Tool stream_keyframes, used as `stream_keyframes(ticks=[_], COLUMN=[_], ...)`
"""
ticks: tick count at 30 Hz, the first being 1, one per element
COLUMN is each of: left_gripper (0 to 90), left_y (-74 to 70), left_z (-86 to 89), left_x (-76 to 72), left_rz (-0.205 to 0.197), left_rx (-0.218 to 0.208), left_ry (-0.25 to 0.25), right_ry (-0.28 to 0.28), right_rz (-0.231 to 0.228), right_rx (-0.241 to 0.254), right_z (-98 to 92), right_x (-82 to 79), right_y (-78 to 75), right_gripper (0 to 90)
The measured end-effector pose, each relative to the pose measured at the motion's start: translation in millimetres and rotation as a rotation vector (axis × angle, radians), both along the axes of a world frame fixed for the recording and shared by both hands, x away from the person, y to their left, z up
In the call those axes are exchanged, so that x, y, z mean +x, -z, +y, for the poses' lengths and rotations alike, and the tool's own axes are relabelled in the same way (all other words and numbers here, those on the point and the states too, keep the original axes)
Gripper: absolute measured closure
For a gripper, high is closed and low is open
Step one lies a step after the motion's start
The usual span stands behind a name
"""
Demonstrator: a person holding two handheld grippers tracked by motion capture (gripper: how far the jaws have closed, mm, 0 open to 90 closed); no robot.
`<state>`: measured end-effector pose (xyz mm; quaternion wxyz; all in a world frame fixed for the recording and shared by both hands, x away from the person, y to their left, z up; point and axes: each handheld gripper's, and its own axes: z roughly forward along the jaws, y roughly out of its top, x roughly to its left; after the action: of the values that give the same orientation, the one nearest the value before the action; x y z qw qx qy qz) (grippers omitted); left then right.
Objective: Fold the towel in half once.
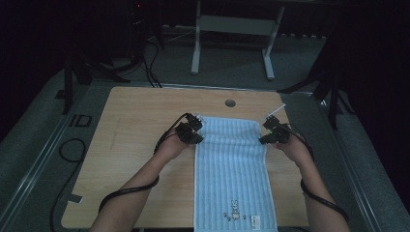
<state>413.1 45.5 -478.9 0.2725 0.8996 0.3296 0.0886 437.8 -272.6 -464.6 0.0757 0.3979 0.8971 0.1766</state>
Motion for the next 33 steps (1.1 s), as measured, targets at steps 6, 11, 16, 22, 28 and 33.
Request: stream_keyframes(ticks=[6, 11, 16, 22, 28, 33], left_gripper=[86.1, 84.1, 66.6, 66.6, 65.9, 63.4], left_y=[0.1, 15.2, 20.4, 8.6, 28.9, 44.3], left_z=[-3.1, -5.4, -4.4, -9.4, -29.0, -30.7], left_x=[-40.1, -70.0, -84.7, -75.8, -60.8, -51.9], left_rz=[0.001, 0.046, 0.063, 0.035, 0.072, 0.105], left_rx=[0.012, 0.043, 0.099, 0.076, 0.102, 0.102], left_ry=[0.055, 0.126, 0.168, 0.137, 0.137, 0.126], right_ry=[-0.043, -0.072, -0.106, -0.088, -0.112, -0.109], right_rz=[-0.007, -0.003, 0.029, -0.039, 0.007, 0.050], right_rx=[-0.001, 0.000, -0.005, -0.017, -0.038, -0.068], right_z=[-5.3, -9.0, -15.6, -14.1, 4.0, 12.9], right_x=[-34.1, -61.1, -82.1, -82.4, -73.3, -61.9], right_y=[8.2, 15.8, 16.7, -1.2, 22.4, 41.9], right_gripper=[86.7, 86.5, 70.1, 77.8, 77.7, 77.6])
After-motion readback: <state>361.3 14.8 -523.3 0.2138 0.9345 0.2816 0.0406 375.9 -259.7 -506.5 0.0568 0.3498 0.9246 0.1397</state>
